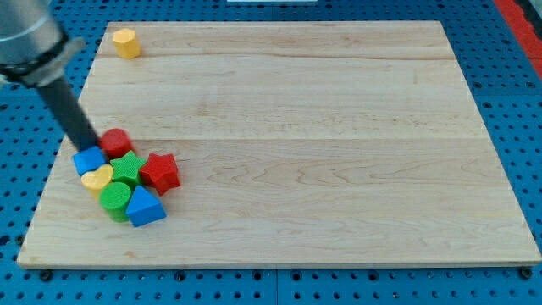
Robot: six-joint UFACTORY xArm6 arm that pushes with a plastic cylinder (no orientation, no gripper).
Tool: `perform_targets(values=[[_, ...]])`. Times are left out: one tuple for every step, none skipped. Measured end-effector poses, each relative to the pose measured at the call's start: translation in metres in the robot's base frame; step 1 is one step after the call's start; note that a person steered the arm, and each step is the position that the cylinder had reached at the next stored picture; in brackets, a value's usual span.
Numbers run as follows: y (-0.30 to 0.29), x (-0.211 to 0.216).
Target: Move the blue cube towards bottom right
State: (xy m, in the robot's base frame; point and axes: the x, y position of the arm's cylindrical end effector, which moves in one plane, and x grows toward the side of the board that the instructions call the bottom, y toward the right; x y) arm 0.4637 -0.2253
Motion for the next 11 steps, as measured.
perform_targets(values=[[0.008,0.000],[-0.045,-0.006],[-0.059,0.047],[-0.012,0.052],[0.017,0.052],[0.032,0.018],[0.027,-0.020],[0.032,-0.040],[0.110,-0.078],[0.177,-0.075],[0.101,-0.066]])
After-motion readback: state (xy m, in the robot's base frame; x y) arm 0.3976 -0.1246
